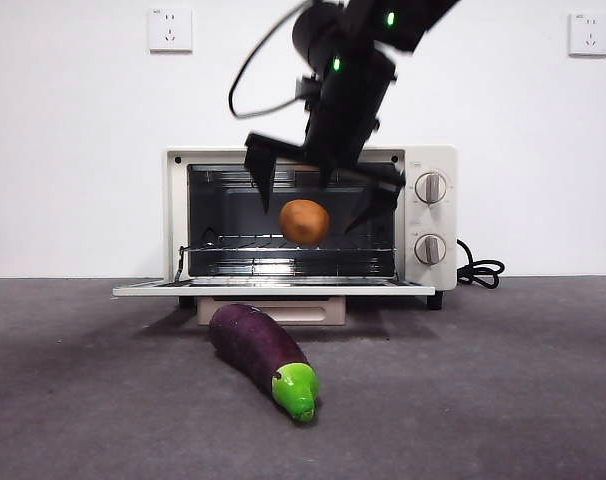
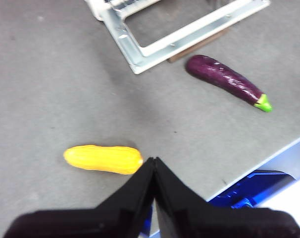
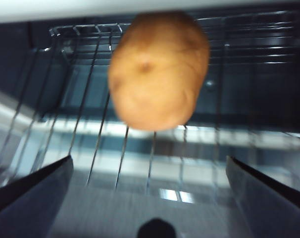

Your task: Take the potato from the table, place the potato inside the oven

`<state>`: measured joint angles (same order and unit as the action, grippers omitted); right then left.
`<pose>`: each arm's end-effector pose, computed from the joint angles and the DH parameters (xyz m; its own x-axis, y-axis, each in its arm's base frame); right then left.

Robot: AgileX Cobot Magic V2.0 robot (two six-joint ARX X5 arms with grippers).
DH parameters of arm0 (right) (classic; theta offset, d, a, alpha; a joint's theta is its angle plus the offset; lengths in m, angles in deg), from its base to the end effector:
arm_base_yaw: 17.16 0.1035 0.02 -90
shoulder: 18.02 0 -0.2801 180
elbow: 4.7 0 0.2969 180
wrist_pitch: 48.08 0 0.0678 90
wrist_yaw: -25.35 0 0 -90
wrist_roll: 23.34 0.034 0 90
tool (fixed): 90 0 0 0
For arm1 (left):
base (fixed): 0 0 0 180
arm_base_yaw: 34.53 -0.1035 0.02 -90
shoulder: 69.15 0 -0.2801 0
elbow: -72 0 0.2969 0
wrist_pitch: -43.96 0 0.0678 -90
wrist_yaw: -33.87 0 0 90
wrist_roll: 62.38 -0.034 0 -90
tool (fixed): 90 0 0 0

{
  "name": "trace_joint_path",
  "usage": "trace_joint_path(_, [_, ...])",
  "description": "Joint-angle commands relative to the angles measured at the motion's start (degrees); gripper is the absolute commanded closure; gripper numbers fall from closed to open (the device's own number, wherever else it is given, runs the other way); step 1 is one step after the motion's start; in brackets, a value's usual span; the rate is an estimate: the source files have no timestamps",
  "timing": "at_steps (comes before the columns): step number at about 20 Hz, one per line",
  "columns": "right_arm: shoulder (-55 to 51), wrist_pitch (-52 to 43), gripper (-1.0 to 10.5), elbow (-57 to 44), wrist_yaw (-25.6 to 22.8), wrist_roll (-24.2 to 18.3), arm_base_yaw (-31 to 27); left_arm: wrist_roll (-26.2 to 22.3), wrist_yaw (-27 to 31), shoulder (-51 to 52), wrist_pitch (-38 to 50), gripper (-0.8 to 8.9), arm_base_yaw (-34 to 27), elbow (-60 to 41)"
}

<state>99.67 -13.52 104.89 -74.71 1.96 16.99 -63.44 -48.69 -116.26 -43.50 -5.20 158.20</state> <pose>0.4325 0.2862 0.2411 0.6973 0.2619 -0.6672 -0.1639 0.9645 0.2073 0.1131 -0.0585 0.4200 0.6377 -0.2098 -0.7412 0.4227 0.8997 0.1091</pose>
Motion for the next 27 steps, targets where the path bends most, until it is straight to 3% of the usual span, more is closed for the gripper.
trace_joint_path(1, [-4.3, 5.4, 3.1, 0.3, -0.5, -2.1, 1.2, -0.4, 0.7, 0.2, 0.2, 8.19, 0.1, -0.3])
trace_joint_path(10, [-20.5, 28.6, 3.1, 0.3, -2.0, -10.9, 10.3, -0.3, 3.1, -0.6, 0.2, 8.19, 0.1, -0.3])
trace_joint_path(15, [-30.8, 40.0, 3.2, 0.3, -12.0, -12.1, 15.8, 5.0, 3.1, -2.9, 0.2, 8.19, 0.1, -0.3])
trace_joint_path(19, [-38.5, 49.3, 3.4, 0.3, -13.9, -12.0, 16.5, 7.1, 3.1, -8.4, 0.4, 8.19, -0.3, -0.3])
trace_joint_path(25, [-47.2, 54.5, 8.8, 0.3, -13.8, -11.4, 16.5, 5.7, 2.9, -19.2, 8.0, 8.2, -4.5, -1.1])
trace_joint_path(27, [-49.5, 56.1, 8.9, 0.3, -13.7, -10.7, 16.5, 3.5, 1.8, -23.1, 9.3, 8.2, -7.9, -1.1])
